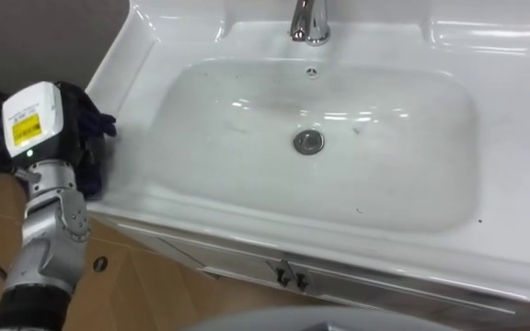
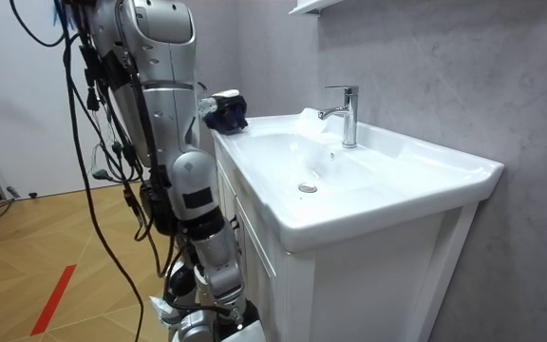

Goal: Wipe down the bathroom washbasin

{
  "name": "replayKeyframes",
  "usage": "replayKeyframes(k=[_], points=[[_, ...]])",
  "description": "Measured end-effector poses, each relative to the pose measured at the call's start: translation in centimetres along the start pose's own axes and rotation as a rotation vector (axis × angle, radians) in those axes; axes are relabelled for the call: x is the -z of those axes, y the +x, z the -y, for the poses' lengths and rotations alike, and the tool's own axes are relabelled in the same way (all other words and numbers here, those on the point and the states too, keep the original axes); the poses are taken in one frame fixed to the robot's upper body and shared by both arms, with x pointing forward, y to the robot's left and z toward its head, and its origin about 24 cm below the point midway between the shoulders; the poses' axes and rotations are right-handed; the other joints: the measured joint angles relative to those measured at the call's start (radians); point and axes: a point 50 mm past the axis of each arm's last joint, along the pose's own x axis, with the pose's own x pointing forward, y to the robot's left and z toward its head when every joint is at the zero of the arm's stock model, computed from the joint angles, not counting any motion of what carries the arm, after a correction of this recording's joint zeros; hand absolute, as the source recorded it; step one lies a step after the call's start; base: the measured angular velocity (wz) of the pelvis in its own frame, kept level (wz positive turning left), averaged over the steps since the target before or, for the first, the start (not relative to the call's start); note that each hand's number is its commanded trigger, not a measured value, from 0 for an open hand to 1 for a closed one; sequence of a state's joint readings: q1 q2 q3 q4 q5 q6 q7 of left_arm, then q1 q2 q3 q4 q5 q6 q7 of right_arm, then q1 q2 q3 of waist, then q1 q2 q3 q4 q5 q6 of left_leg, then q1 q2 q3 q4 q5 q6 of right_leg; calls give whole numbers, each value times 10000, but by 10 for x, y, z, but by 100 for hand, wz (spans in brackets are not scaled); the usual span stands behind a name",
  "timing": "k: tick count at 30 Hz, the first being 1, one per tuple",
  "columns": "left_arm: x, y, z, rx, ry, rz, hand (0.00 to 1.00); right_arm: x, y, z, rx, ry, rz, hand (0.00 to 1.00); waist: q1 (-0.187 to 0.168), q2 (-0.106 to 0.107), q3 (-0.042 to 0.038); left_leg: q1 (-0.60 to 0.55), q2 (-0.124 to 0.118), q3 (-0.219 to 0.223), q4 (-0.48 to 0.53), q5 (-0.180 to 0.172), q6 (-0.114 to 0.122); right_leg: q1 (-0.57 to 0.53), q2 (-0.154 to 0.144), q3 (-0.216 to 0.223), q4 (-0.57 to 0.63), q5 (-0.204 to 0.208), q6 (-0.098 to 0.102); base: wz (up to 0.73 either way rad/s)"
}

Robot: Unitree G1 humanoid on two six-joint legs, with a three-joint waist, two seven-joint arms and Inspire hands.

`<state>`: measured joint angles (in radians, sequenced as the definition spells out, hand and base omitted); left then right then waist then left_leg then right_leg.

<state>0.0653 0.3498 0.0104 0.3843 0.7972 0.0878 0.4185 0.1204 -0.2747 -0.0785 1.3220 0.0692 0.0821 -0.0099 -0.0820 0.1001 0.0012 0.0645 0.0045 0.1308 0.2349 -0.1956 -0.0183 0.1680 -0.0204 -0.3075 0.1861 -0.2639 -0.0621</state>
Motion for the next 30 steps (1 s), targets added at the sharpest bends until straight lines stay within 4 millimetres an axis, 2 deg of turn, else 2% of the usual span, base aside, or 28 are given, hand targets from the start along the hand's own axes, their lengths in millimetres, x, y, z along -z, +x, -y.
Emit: replayKeyframes(k=[2, 3, 4, 5, 17, 30], points=[[-2, -1, 2, 51, -90, -20, 100, -1, 0, 0, -12, 27, 9, 0, 36, -31, -1, -14, 0, -16, 18, 0, 1, -1, 1, 4, -27, -2, 3, 0], [-2, -1, 2, 50, -90, -20, 50, -1, 0, 0, -14, 32, 34, 0, 33, -32, -1, -23, 0, -18, 23, 0, 1, 1, 1, 4, -29, -2, 3, 0], [-2, -1, 2, 48, -91, -16, 13, -2, 0, 0, -16, 31, 81, 0, 21, -33, -2, -41, -1, -18, 25, 0, 1, 2, 1, 5, -27, -2, 4, 0], [-2, -1, 2, 53, -94, -13, 0, -3, 0, -1, -22, 19, 107, 0, 8, -34, -2, -37, -2, -14, 24, 1, 1, 1, 3, 8, -27, -2, 4, 0], [-3, -3, 8, 454, -208, -41, 0, -6, 0, -2, -166, -33, 229, 0, -8, -26, -10, 22, 0, 10, 3, 1, 1, 58, 16, -25, -37, 22, -3, 0], [-7, -2, 5, 275, -306, 113, 0, -10, 0, -3, -241, 415, 538, 0, -19, -11, -19, 8, -4, -19, -1, 1, 1, 59, 32, 41, -158, 25, -7, 0]])
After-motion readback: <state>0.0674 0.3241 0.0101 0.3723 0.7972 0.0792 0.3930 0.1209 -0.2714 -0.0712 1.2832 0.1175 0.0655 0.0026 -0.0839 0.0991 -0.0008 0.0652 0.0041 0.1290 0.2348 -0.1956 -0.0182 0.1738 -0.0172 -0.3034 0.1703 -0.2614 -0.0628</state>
